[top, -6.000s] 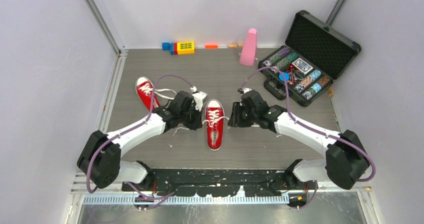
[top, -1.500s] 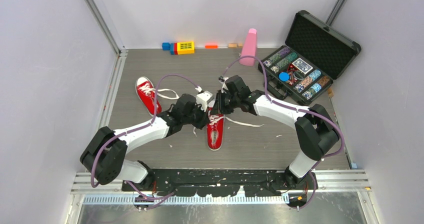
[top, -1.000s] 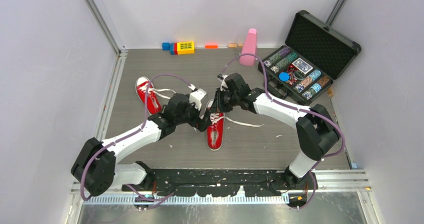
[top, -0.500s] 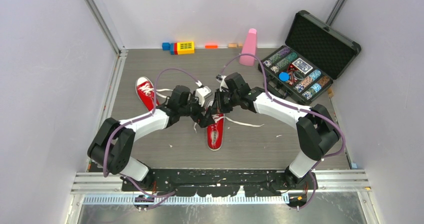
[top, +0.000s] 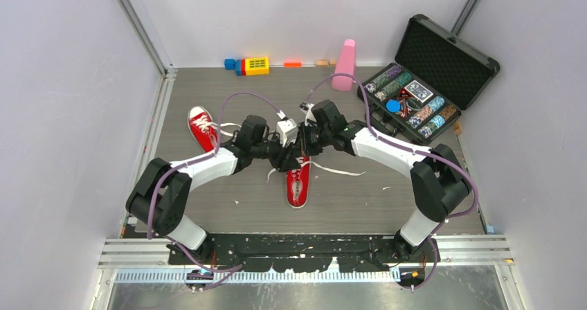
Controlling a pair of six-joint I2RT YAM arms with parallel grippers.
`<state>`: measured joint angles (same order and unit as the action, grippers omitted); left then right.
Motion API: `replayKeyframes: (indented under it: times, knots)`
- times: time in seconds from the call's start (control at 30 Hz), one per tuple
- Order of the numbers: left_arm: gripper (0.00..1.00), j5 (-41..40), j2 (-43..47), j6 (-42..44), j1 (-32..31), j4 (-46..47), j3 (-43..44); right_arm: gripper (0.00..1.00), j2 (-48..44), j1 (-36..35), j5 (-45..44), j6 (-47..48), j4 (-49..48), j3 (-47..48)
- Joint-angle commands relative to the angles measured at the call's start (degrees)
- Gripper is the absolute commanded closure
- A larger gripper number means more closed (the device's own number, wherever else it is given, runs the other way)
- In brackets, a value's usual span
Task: Tie the shoes
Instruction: Wrap the shoelace around the shoelace.
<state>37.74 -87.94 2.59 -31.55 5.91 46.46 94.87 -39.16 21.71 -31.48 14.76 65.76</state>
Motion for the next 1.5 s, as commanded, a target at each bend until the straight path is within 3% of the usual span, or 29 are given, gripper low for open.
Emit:
replayKeyframes:
  times: [0.0,0.23,0.47,0.67,0.9,1.1,1.2,1.47]
  knots:
    - [0.54,-0.4,2.8,-2.2,0.3,4.6,-1.5,1.0,-1.7,-0.6,1.0,0.5,-0.4,1.7]
    - [0.58,-4.2,6.1,-5.4,0.3,4.3,-4.4,1.0,-1.7,-0.6,0.3,0.1,-0.7,1.6]
    - [0.69,-7.2,7.1,-7.0,0.0,4.7,-5.9,1.0,-1.6,-0.6,0.3,-0.2,-0.7,1.7]
    - [0.72,-15.9,7.2,-7.8,-2.5,3.7,-6.4,1.0,-1.7,-0.6,-0.5,-0.6,-0.7,1.7]
    - [0.62,-25.8,9.6,-8.5,-6.4,3.5,-7.7,1.0,-1.7,-0.6,-1.1,-0.9,-0.5,1.9]
    - [0.65,-27.2,11.5,-9.4,-6.8,4.4,-9.1,1.0,-1.6,-0.6,-1.2,-1.0,-0.4,2.0]
    - [0.57,-27.2,12.2,-10.0,-7.2,5.9,-9.9,1.0,-1.6,-0.6,-1.2,-1.0,-0.5,2.0]
    - [0.51,-27.4,11.3,-12.4,-8.2,11.2,-11.0,1.0,-1.6,-0.6,-1.2,-1.2,-0.6,2.1]
